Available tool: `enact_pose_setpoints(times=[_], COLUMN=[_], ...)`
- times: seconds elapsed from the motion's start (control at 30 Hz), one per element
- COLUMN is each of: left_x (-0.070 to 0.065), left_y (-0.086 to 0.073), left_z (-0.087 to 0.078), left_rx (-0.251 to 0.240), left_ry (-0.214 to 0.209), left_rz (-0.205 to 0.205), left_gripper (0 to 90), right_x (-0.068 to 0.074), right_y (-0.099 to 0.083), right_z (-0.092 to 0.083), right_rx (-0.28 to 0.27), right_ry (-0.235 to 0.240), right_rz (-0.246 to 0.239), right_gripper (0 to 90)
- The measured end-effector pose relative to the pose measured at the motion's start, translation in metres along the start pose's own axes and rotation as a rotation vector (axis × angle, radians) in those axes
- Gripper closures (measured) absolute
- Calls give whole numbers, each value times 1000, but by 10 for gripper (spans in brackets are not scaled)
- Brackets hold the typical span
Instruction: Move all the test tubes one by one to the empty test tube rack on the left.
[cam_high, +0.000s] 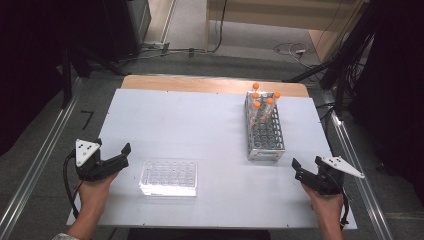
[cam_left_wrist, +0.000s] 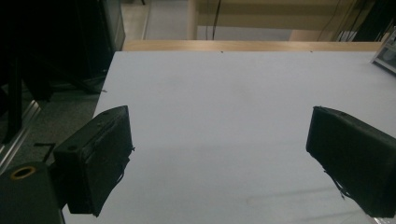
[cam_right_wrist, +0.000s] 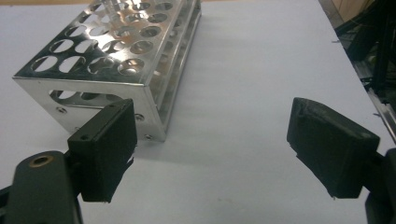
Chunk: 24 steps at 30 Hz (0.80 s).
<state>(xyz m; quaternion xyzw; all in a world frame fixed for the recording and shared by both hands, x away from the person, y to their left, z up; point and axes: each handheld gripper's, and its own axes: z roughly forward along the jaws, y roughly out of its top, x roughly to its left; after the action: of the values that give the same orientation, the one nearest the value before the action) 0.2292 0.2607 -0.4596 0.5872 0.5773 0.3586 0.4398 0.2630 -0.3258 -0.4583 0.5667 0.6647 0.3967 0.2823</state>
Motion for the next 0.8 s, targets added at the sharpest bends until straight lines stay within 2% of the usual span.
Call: enact_pose_setpoints(times=[0.33, 0.6, 0.8], left_x=[0, -1, 0], left_y=[-1, -1, -1], left_z=[2, 3, 3], left_rx=[9, 8, 12], left_ry=[-2, 1, 0], left_rz=[1, 4, 4], left_gripper=[73, 73, 73], right_x=[4, 16, 20], right_y=[4, 13, 17], right_z=[4, 14, 20], right_rx=[-2, -9, -9], right_ry=[8, 33, 42], right_rz=[2, -25, -27], right_gripper=[158, 158, 158])
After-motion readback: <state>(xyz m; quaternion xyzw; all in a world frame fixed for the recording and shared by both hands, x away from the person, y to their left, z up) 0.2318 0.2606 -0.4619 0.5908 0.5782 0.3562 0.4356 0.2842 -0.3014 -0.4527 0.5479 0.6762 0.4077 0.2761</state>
